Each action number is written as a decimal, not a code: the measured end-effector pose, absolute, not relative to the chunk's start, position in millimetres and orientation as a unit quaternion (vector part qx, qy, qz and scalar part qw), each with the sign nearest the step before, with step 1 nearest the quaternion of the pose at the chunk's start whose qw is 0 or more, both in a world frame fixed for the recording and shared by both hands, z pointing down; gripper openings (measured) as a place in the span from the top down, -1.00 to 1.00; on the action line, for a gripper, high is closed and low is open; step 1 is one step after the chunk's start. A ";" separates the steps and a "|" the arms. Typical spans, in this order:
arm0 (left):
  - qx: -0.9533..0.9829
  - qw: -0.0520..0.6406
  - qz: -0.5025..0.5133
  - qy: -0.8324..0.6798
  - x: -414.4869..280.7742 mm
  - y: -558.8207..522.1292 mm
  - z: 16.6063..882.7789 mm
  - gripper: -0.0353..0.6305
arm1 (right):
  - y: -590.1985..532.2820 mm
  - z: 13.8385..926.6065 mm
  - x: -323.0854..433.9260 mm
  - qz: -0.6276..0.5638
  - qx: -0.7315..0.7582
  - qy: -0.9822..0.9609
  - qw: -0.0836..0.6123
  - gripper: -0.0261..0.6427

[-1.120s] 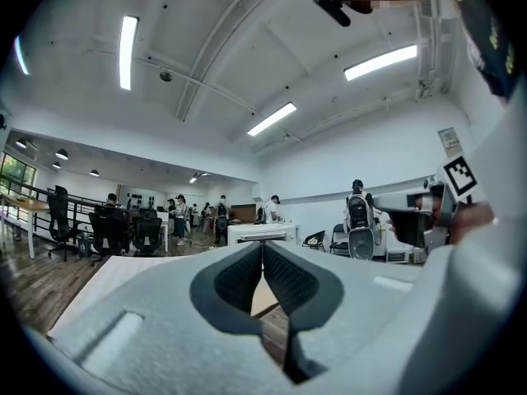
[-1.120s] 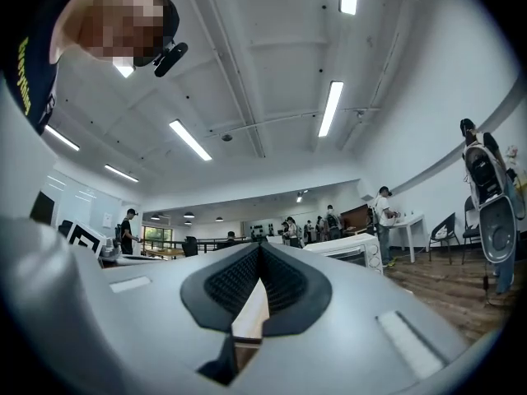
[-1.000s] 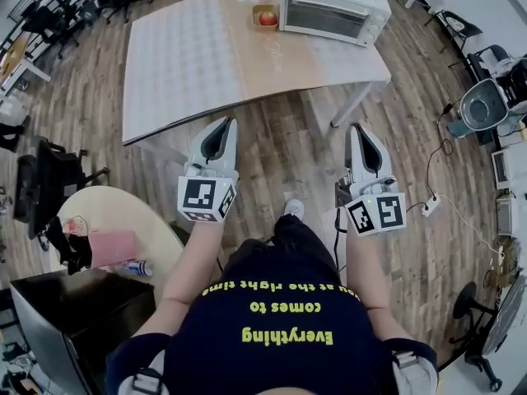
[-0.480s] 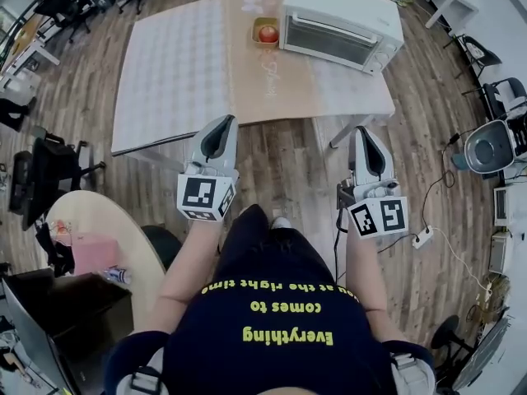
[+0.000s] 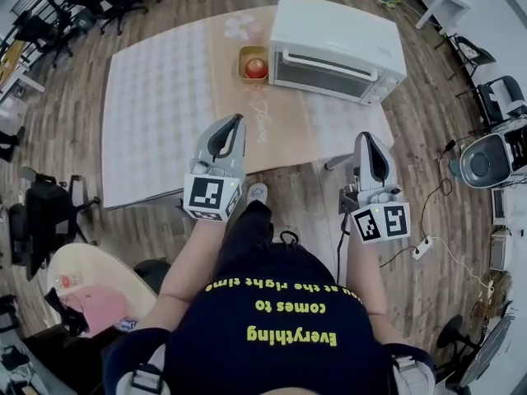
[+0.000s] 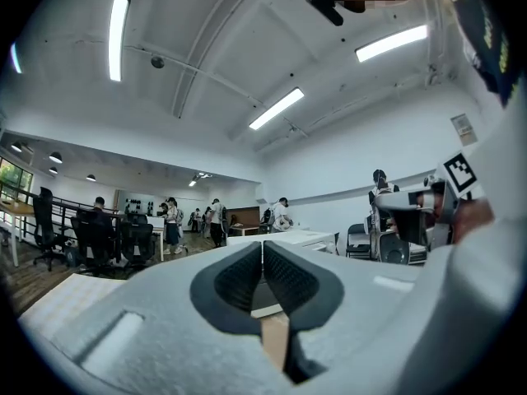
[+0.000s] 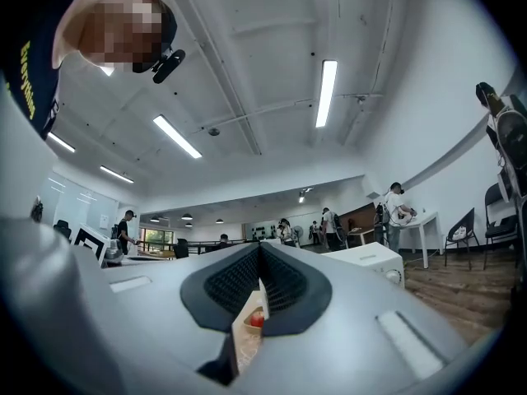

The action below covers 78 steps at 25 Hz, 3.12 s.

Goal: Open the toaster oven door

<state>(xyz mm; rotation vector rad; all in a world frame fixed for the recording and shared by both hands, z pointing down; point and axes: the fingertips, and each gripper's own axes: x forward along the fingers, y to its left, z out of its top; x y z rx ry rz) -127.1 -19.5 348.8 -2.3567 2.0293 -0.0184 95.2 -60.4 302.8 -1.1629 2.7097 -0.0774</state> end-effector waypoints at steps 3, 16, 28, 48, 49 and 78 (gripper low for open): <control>-0.771 0.019 -0.002 0.636 -151.7 -70.1 340.6 0.88 | -103.1 294.5 60.9 -0.020 -0.394 0.913 0.100 0.89; -0.805 0.012 0.003 0.593 -192.3 -191.1 340.4 0.88 | -203.7 303.9 17.0 -0.027 -0.441 0.892 0.089 0.89; -0.792 -0.016 -0.015 0.610 -178.2 -229.0 354.0 0.88 | -254.3 310.7 10.3 -0.044 -0.410 0.909 0.057 0.88; -0.801 -0.081 -0.060 0.590 -128.0 -264.7 413.7 0.83 | -311.8 386.9 138.3 -0.082 -0.543 0.833 -0.063 0.69; -0.801 -0.084 -0.063 0.590 -127.4 -265.8 417.2 0.82 | -313.5 391.3 141.0 -0.084 -0.547 0.830 -0.071 0.68; -0.792 -0.094 -0.058 0.600 -132.0 -247.7 428.5 0.79 | -315.5 443.1 150.0 -0.184 -0.523 0.816 -0.165 0.57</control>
